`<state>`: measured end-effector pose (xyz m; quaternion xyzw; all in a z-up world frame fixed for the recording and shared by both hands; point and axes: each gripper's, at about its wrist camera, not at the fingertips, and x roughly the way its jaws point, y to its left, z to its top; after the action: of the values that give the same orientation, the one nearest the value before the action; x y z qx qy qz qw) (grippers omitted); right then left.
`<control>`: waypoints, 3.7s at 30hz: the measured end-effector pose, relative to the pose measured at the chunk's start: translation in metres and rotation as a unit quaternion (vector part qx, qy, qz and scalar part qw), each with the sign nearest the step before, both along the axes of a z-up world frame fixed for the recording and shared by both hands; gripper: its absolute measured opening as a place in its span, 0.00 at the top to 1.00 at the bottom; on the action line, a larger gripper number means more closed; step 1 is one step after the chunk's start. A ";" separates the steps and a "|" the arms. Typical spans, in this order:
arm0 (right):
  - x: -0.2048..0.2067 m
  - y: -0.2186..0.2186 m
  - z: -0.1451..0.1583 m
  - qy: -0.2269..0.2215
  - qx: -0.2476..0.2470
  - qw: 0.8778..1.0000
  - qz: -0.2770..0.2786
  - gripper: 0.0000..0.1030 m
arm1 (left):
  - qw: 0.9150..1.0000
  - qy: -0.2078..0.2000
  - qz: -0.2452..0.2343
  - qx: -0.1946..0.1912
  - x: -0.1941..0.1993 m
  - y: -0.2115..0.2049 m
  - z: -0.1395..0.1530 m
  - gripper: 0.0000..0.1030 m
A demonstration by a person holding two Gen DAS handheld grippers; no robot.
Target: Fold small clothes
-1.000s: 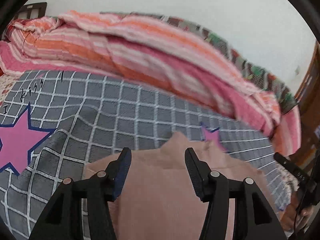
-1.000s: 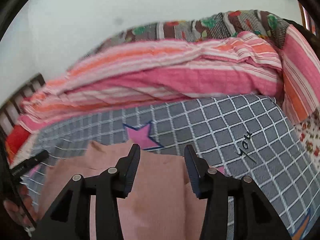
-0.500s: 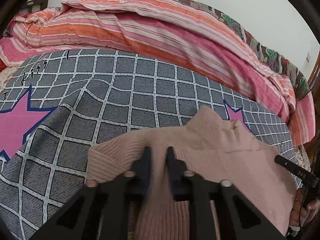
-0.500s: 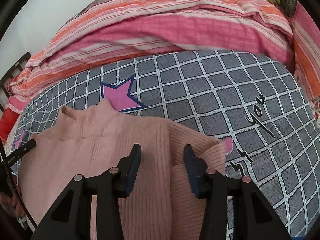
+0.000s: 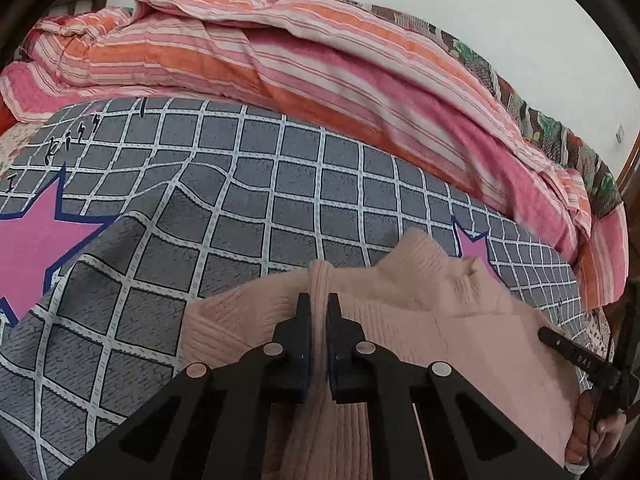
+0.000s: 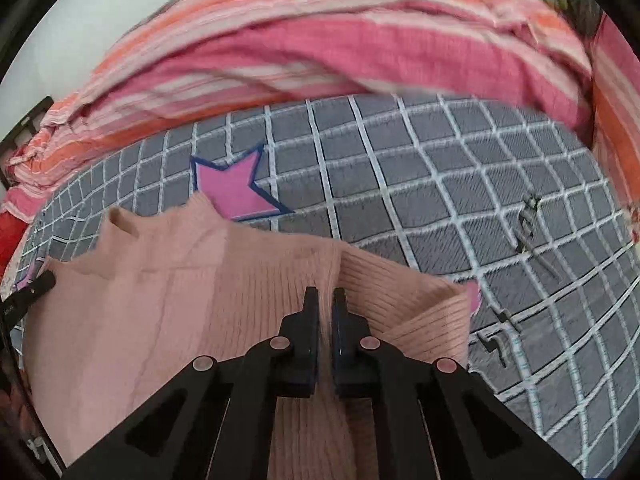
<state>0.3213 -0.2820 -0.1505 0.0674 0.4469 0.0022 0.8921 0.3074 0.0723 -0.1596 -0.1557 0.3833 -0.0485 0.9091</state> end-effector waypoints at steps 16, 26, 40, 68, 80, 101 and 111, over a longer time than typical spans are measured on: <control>-0.055 0.091 0.041 -0.053 0.000 0.993 0.106 0.49 | 0.997 -0.067 0.001 -0.043 -0.027 0.014 0.019 0.46; -0.028 0.139 0.002 0.033 -0.095 0.990 0.098 0.58 | 0.995 -0.071 0.001 -0.068 -0.037 0.040 0.020 0.46; -0.001 0.131 0.000 0.050 -0.081 0.994 0.058 0.58 | 0.993 -0.086 0.002 -0.075 -0.054 0.070 0.022 0.47; -0.159 0.161 0.016 -0.056 -0.138 0.986 0.081 0.58 | 0.990 -0.071 -0.049 -0.115 -0.087 0.065 0.010 0.45; -0.208 0.164 -0.006 -0.093 -0.162 0.977 0.100 0.58 | 0.986 -0.069 -0.050 -0.144 -0.149 0.064 -0.010 0.44; -0.156 0.004 0.067 -0.183 0.003 0.981 -0.059 0.50 | 0.979 -0.040 -0.043 -0.195 -0.163 0.017 -0.036 0.40; -0.138 -0.054 0.041 -0.163 -0.018 0.982 -0.094 0.50 | 0.979 -0.065 0.044 -0.190 -0.132 0.011 -0.028 0.56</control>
<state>0.1833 -0.3360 -0.1097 0.0918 0.2872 -0.0791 0.9502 0.1759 0.0831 -0.1878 -0.3387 0.2995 -0.0903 0.8874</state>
